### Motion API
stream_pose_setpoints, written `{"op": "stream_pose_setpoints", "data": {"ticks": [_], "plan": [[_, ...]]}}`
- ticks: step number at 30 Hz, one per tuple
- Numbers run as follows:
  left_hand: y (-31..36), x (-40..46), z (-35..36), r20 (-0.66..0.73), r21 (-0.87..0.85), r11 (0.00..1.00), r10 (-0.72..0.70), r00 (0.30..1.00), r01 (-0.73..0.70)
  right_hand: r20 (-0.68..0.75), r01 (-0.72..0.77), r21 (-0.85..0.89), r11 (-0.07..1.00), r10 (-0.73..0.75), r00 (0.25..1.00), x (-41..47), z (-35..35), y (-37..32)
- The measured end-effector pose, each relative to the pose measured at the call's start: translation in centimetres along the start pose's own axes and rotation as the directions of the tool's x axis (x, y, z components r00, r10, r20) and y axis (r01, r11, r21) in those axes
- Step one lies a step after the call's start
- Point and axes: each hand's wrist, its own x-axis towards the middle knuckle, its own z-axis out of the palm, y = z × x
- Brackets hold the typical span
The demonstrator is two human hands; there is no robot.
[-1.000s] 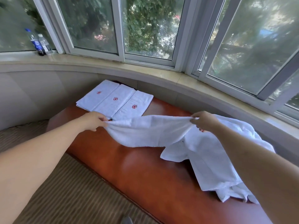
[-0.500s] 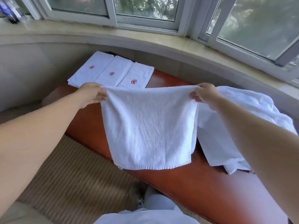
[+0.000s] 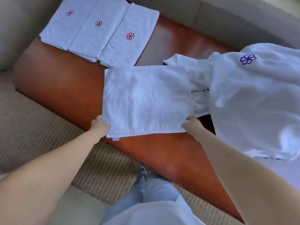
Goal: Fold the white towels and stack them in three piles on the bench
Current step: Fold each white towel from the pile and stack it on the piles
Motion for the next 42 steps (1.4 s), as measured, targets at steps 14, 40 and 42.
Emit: {"op": "stream_pose_setpoints", "data": {"ticks": [14, 40, 42], "plan": [[-1.2, 2.2, 0.4, -0.066, -0.357, 0.92, -0.199, 0.978, 0.163, -0.009, -0.034, 0.444, 0.896, 0.042, 0.999, 1.3, 0.3, -0.7], [1.0, -2.3, -1.4, 0.136, -0.617, 0.774, -0.074, 0.988, 0.143, -0.109, 0.083, 0.451, 0.889, -0.037, 0.993, -0.8, -3.7, -2.0], [2.4, -2.7, -3.1, 0.189, -0.656, 0.74, -0.03, 0.981, 0.149, -0.063, 0.08, 0.457, 0.886, -0.058, 0.996, -1.6, -4.6, -4.3]]}}
